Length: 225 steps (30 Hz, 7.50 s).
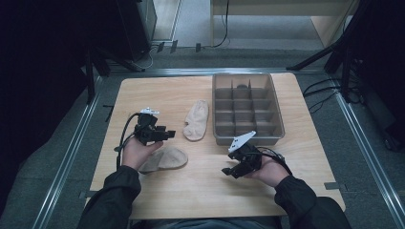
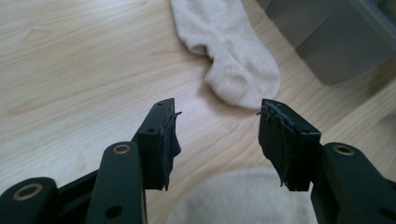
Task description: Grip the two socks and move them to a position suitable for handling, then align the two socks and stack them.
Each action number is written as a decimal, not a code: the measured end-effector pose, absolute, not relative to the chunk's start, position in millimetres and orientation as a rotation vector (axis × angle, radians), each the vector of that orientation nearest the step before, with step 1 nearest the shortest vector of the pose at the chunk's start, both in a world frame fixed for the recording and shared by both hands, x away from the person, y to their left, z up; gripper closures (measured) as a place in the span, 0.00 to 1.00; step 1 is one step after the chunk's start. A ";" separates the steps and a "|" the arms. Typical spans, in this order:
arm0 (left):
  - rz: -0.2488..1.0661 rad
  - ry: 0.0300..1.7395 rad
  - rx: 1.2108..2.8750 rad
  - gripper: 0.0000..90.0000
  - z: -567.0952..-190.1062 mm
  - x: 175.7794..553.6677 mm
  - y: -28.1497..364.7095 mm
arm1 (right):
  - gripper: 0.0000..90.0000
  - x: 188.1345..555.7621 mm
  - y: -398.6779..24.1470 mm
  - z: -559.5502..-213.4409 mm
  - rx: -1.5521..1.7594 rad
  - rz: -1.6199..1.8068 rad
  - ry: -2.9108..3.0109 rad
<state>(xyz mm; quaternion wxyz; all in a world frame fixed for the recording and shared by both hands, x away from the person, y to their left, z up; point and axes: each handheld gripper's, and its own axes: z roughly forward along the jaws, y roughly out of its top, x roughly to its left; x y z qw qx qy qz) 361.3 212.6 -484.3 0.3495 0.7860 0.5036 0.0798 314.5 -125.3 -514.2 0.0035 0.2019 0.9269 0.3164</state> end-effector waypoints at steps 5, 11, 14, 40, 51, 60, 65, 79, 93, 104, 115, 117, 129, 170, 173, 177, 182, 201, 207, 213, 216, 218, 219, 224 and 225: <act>0.206 1.299 2.054 0.51 -486.2 375.1 198.2 | 0.39 314.6 -125.7 -514.5 0.635 0.990 2.907; 0.196 1.294 2.069 0.51 -489.4 390.8 182.7 | 0.39 314.3 -126.0 -514.6 0.636 0.986 2.909; 0.194 1.288 2.074 0.51 -491.7 398.3 175.7 | 0.39 314.4 -125.7 -515.1 0.634 0.984 2.911; 0.222 1.310 2.114 0.53 -523.2 430.8 141.3 | 0.38 314.1 -126.3 -515.9 0.632 0.978 2.917; 0.305 1.291 2.163 0.59 -531.1 430.0 138.5 | 0.38 314.2 -125.8 -515.9 0.633 0.978 2.915; 0.355 1.266 2.184 0.86 -531.9 427.6 139.6 | 0.38 314.0 -125.8 -515.7 0.631 0.977 2.912; 0.266 1.280 2.191 0.93 -528.9 433.7 145.8 | 0.38 314.1 -126.2 -515.4 0.630 0.977 2.911; 0.223 1.115 2.193 0.94 -462.3 411.4 205.2 | 0.38 315.0 -126.5 -515.7 0.640 0.975 2.909; 0.116 1.132 2.205 0.93 -476.6 376.2 277.8 | 0.39 312.7 -117.0 -513.6 0.611 1.040 2.887; 0.093 1.196 2.188 0.91 -505.9 374.8 305.9 | 0.40 307.0 -100.1 -510.3 0.597 1.106 2.855; 0.129 1.283 2.092 0.65 -507.9 374.4 316.9 | 0.41 308.0 -98.3 -510.2 0.595 1.120 2.847; 0.125 1.295 2.078 0.63 -505.7 372.8 317.8 | 0.42 308.1 -98.2 -510.5 0.592 1.117 2.850; 0.154 1.379 2.030 0.59 -499.5 354.7 318.6 | 0.47 312.2 -92.9 -511.1 0.626 1.150 2.831; 0.252 1.495 1.959 0.59 -510.2 301.0 296.2 | 0.60 349.7 -9.9 -515.9 0.660 1.210 2.767; 0.256 1.496 1.963 0.59 -512.6 301.3 295.2 | 0.60 353.0 -1.6 -517.5 0.638 1.208 2.774; 0.252 1.507 1.946 0.59 -515.9 302.5 298.0 | 0.61 357.1 11.4 -519.4 0.634 1.207 2.768; 0.266 1.522 1.937 0.59 -518.2 302.4 300.9 | 0.60 363.8 21.5 -522.0 0.636 1.222 2.746; 0.244 1.560 1.935 0.59 -532.4 319.3 304.6 | 0.70 387.3 59.9 -523.2 0.699 1.244 2.689; 0.284 1.558 1.947 0.59 -532.9 323.5 310.1 | 0.71 392.4 63.8 -523.5 0.714 1.233 2.681; 0.303 1.556 1.929 0.57 -534.4 327.7 318.0 | 0.69 398.0 65.2 -525.2 0.741 1.220 2.668; 0.326 1.529 1.947 0.54 -535.4 330.3 319.8 | 0.68 401.7 68.8 -528.0 0.757 1.209 2.704; 0.345 1.522 1.964 0.53 -535.5 331.7 320.6 | 0.68 404.0 71.5 -530.6 0.756 1.215 2.703; 0.349 1.528 1.956 0.52 -535.7 332.3 321.1 | 0.68 404.4 72.9 -531.1 0.763 1.222 2.691; 0.357 1.523 1.945 0.50 -537.0 332.9 321.7 | 0.65 410.4 80.8 -531.8 0.781 1.238 2.663; 0.361 1.515 1.946 0.49 -537.4 332.6 321.6 | 0.65 412.9 83.0 -532.6 0.786 1.243 2.661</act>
